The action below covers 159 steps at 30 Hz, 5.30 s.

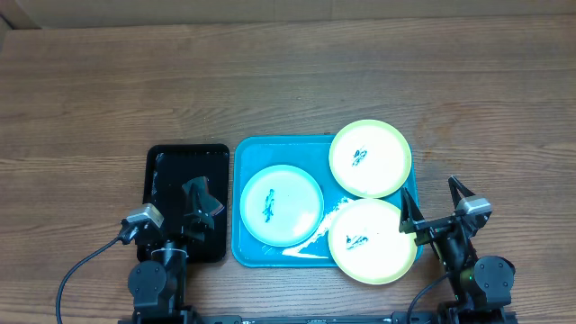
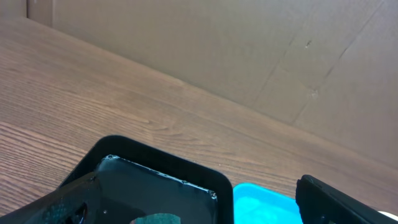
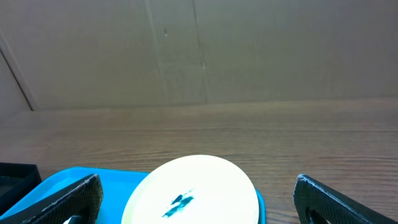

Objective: Clean dirty plates on tray and stack at the side

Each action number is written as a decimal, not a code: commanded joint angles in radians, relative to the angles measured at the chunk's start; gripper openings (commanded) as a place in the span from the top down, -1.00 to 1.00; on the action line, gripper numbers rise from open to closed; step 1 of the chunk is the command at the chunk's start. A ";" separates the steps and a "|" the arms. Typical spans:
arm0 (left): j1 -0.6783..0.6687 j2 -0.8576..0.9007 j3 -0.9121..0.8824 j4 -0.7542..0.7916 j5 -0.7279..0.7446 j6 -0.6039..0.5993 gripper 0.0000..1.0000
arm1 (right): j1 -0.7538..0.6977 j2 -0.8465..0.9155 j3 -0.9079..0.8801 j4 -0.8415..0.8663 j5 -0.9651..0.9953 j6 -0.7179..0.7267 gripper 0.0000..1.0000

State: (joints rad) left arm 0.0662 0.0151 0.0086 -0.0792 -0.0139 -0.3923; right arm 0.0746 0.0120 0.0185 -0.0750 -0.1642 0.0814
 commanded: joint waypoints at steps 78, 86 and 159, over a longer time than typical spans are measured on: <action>0.005 -0.010 -0.004 0.002 0.011 0.007 -1.00 | 0.005 0.764 0.933 -0.672 -0.402 0.080 -0.99; 0.005 -0.010 -0.004 0.001 0.011 0.007 -1.00 | 0.005 1.240 1.369 -1.197 -0.414 0.079 -0.99; 0.005 1.201 1.270 -0.806 0.393 0.157 -1.00 | 0.468 1.629 1.391 -1.043 -0.185 0.025 -0.99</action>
State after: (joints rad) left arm 0.0662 1.2011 1.2522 -0.8772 0.3714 -0.2508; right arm 0.5430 1.6421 1.4197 -1.1332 -0.3435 0.0986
